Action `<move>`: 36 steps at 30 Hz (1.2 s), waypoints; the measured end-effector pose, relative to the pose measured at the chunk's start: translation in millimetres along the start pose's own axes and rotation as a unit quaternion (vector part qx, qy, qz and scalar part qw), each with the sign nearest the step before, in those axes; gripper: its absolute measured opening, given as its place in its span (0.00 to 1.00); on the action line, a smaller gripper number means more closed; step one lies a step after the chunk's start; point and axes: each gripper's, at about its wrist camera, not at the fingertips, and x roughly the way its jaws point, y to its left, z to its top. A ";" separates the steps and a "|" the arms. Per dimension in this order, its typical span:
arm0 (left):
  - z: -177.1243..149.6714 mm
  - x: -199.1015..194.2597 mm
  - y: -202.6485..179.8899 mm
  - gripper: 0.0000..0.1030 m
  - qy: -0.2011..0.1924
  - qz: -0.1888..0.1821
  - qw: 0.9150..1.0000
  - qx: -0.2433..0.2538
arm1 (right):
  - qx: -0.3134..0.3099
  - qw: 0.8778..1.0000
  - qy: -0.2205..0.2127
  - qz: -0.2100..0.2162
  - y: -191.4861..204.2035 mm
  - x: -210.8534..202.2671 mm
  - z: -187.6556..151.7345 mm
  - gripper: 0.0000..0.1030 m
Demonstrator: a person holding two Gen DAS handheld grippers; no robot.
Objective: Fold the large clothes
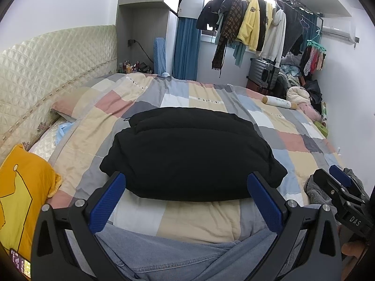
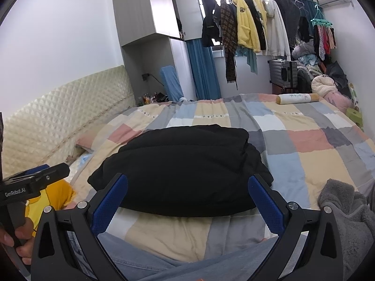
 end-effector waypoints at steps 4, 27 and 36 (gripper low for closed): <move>0.1 -2.1 0.1 1.00 0.000 0.001 1.000 -0.001 | 0.003 1.000 0.000 0.000 1.1 -0.2 -0.2 1.00; -0.8 -11.7 -4.3 1.00 -0.005 0.001 1.000 -0.003 | -0.001 1.000 -0.010 -0.001 5.3 -4.1 2.5 1.00; -0.5 -20.5 -7.1 1.00 -0.010 0.001 1.000 -0.005 | -0.003 1.000 -0.015 0.000 7.3 -9.8 2.5 1.00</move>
